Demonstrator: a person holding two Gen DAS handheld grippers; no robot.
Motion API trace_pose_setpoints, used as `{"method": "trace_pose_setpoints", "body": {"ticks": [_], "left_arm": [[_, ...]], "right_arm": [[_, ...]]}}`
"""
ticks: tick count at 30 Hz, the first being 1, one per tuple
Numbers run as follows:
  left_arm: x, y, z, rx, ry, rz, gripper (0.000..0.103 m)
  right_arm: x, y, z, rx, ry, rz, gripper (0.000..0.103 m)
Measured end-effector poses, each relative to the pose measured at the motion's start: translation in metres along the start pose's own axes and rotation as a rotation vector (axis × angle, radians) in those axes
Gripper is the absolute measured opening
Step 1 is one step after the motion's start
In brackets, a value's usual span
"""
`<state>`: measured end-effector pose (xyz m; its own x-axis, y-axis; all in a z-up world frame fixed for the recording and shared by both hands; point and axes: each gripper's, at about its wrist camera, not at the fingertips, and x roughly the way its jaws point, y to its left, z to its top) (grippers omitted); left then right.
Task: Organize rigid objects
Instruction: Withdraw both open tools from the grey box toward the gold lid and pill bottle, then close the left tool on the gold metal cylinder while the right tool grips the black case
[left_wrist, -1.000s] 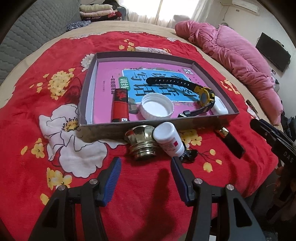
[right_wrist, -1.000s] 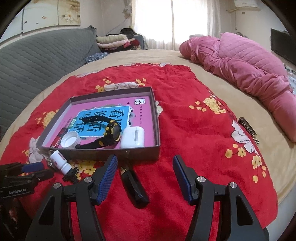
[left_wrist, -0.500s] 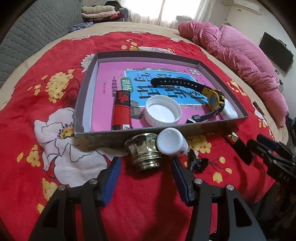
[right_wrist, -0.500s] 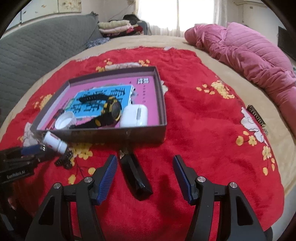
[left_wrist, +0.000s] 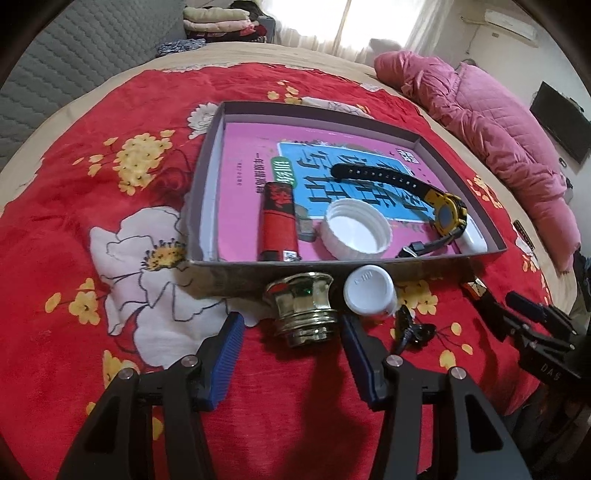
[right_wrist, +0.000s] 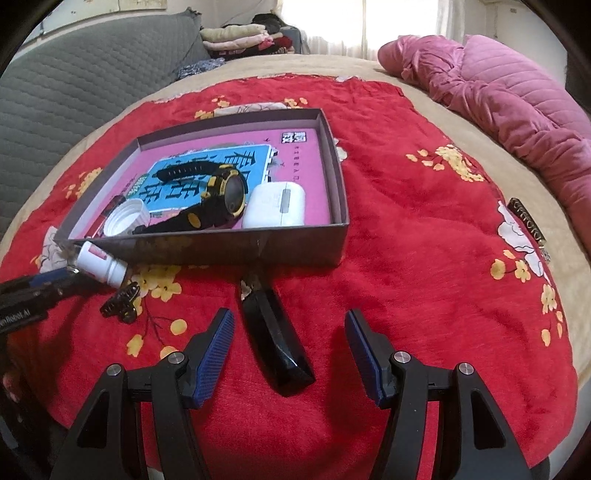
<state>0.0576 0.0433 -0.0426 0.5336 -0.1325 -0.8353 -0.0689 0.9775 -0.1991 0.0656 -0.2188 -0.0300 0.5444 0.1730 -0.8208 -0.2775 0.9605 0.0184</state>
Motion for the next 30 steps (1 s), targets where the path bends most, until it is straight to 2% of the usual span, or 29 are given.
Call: {"method": "trace_pose_setpoints", "body": {"ticks": [18, 21, 24, 30], "left_arm": [[0.009, 0.006, 0.005, -0.027, 0.007, 0.001, 0.054], [0.01, 0.006, 0.005, -0.027, 0.007, 0.006, 0.054], [0.012, 0.005, 0.006, -0.025, 0.008, 0.007, 0.054], [0.012, 0.005, 0.006, -0.027, 0.009, 0.007, 0.053]], "right_arm": [[0.019, 0.009, -0.001, -0.046, 0.025, 0.064, 0.063], [0.019, 0.014, -0.001, -0.058, 0.027, 0.087, 0.055], [0.019, 0.021, -0.002, -0.08, 0.025, 0.107, 0.051], [0.023, 0.017, 0.0, -0.008, 0.03, 0.166, 0.04]]}}
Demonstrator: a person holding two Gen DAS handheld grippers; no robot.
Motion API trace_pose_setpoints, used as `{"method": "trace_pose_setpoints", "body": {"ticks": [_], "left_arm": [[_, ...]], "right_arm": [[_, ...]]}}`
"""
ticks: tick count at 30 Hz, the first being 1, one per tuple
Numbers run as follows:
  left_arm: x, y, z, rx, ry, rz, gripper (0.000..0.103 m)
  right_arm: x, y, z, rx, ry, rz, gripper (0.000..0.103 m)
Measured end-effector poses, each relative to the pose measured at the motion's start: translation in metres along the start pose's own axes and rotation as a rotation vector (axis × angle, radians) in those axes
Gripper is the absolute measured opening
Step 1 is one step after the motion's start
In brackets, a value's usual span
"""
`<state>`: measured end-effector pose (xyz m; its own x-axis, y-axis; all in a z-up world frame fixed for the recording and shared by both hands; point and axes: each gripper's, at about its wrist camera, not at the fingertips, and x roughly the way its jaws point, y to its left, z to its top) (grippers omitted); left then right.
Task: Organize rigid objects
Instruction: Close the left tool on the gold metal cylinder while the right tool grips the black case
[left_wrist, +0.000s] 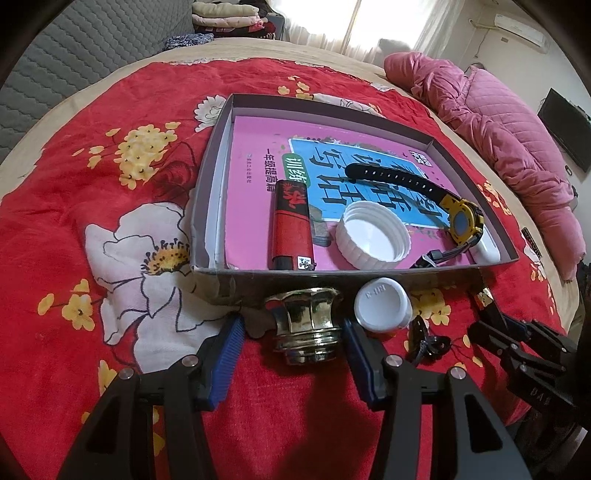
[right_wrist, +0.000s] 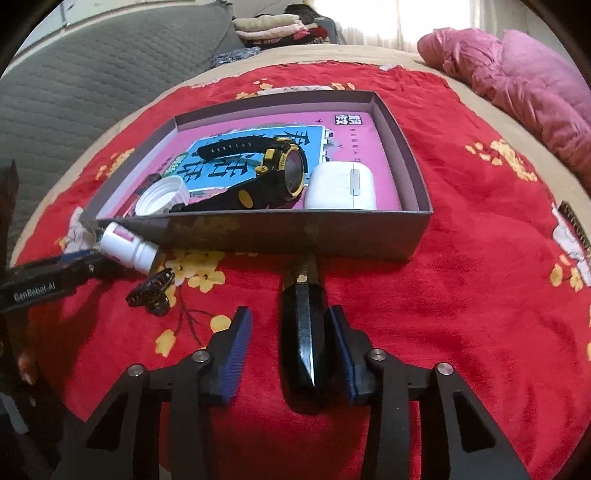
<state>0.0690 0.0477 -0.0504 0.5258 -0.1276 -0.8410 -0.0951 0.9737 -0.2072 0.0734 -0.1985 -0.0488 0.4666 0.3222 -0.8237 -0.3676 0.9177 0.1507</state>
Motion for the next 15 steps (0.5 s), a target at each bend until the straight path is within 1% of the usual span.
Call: {"method": "trace_pose_setpoints", "body": {"ticks": [7, 9, 12, 15], "left_arm": [[0.002, 0.0, 0.001, 0.004, 0.003, 0.005, 0.053], [0.004, 0.0, 0.002, 0.006, 0.003, 0.006, 0.053], [0.004, -0.001, 0.002, 0.013, 0.001, 0.011, 0.053], [0.006, -0.003, 0.002, 0.02, 0.0, 0.009, 0.051]], "right_arm": [[0.001, -0.004, 0.003, 0.074, 0.0, 0.051, 0.026], [0.002, -0.001, 0.002, 0.078, 0.003, 0.068, 0.026], [0.004, 0.006, 0.003, 0.053, 0.007, 0.057, 0.025], [0.008, 0.005, 0.003, 0.056, 0.018, 0.057, 0.026]]}}
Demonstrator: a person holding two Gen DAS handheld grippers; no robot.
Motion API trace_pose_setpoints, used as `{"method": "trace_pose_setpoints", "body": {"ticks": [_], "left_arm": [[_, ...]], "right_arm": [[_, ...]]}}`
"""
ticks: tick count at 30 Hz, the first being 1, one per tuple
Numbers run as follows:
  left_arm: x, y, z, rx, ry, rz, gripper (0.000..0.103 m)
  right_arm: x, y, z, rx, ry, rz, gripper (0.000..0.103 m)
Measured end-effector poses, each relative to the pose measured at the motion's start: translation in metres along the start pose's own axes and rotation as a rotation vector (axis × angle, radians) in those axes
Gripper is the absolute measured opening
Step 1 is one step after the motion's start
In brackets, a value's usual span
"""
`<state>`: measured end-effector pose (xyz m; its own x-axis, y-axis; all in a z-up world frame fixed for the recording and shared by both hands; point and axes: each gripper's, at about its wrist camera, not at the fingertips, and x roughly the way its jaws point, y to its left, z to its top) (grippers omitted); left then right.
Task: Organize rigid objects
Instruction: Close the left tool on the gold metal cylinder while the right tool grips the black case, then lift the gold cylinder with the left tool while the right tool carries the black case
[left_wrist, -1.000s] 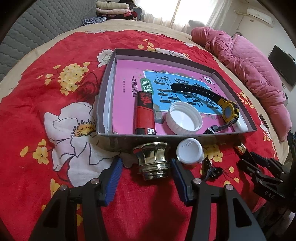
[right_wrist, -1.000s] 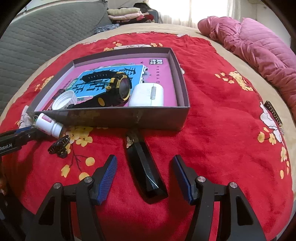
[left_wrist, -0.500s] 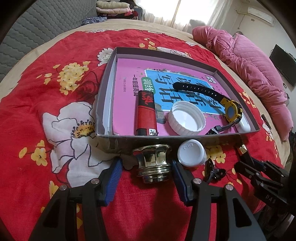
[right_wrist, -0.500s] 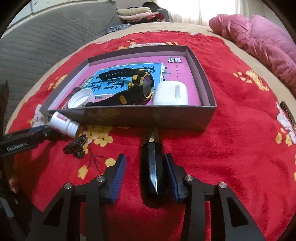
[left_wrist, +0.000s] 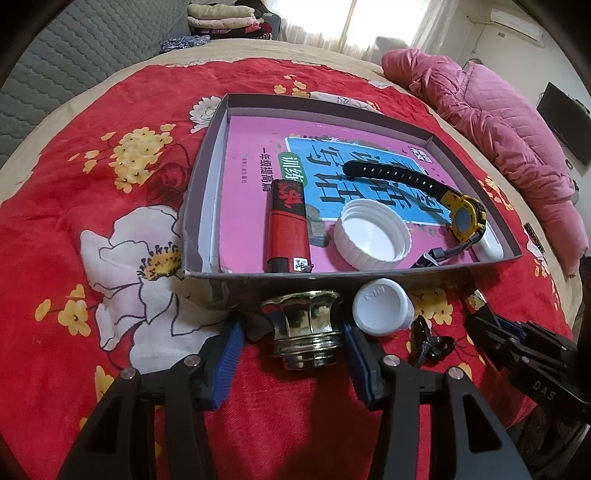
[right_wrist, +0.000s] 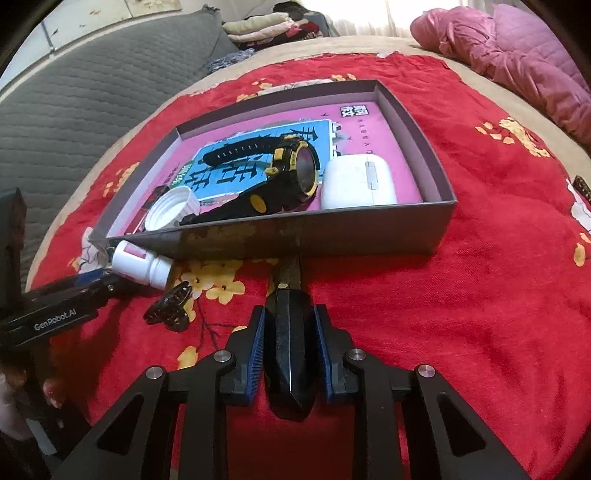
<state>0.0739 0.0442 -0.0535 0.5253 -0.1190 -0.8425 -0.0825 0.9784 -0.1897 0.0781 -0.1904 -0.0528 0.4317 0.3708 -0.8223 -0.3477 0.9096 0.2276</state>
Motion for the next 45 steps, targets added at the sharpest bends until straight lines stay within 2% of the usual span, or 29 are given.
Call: {"method": "trace_pose_setpoints", "body": {"ticks": [13, 15, 23, 24, 45], "left_arm": [[0.007, 0.002, 0.003, -0.002, -0.003, -0.01, 0.046], [0.007, 0.001, 0.003, 0.003, -0.005, -0.001, 0.042], [0.001, 0.004, 0.001, -0.012, -0.01, -0.022, 0.041], [-0.001, 0.004, 0.0, -0.012, -0.01, -0.023, 0.036], [-0.035, 0.002, -0.005, -0.003, -0.061, -0.037, 0.036]], "right_arm": [[0.007, 0.009, -0.002, -0.086, 0.0, -0.057, 0.026], [0.007, 0.009, -0.003, -0.093, -0.003, -0.06, 0.026], [0.006, 0.011, -0.003, -0.112, -0.01, -0.064, 0.025], [0.005, 0.011, -0.003, -0.112, -0.011, -0.064, 0.025], [-0.023, 0.01, -0.004, -0.075, -0.054, -0.018, 0.024]]}}
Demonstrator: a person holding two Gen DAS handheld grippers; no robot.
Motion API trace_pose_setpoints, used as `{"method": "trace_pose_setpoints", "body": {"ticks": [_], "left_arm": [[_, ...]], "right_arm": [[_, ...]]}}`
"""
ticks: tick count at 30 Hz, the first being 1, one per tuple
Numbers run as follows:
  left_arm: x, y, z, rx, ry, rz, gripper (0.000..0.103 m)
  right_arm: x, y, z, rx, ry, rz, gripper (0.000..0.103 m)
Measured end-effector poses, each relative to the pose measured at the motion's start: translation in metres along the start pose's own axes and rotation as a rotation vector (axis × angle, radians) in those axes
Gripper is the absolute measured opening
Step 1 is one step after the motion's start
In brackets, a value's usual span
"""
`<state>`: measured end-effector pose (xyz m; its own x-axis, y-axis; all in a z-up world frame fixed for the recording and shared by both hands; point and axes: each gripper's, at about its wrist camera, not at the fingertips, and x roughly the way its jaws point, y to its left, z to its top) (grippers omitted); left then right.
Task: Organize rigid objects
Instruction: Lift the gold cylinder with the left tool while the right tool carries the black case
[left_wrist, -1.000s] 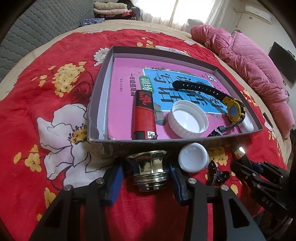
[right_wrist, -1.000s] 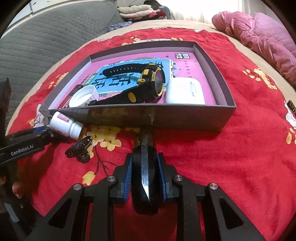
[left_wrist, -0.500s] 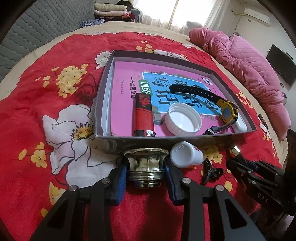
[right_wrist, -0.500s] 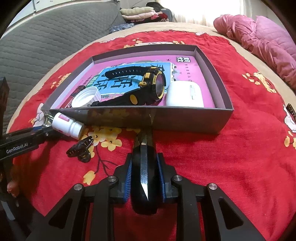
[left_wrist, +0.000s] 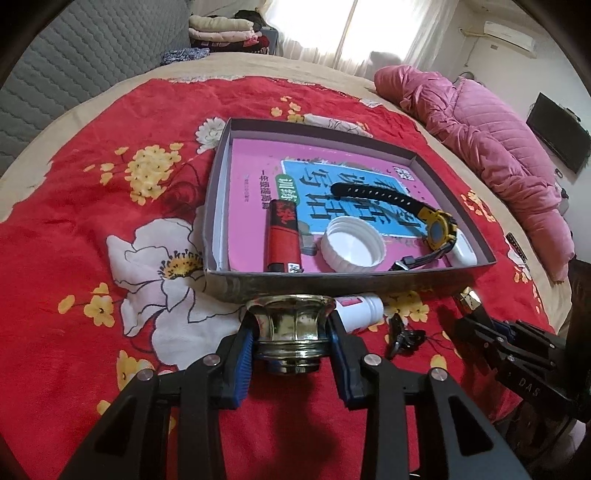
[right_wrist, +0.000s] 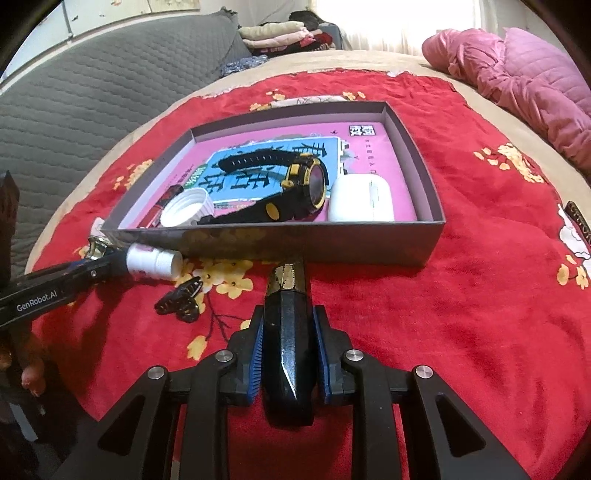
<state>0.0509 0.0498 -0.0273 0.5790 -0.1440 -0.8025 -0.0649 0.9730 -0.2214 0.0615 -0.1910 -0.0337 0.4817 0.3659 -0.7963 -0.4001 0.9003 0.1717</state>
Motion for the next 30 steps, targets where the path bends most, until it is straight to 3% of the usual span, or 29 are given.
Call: {"method": "trace_pose_setpoints", "body": {"ticks": [30], "left_arm": [[-0.029, -0.016, 0.008, 0.033, -0.109, -0.018, 0.036]], "right_arm": [[-0.049, 0.015, 0.017, -0.009, -0.187, 0.053, 0.024]]}}
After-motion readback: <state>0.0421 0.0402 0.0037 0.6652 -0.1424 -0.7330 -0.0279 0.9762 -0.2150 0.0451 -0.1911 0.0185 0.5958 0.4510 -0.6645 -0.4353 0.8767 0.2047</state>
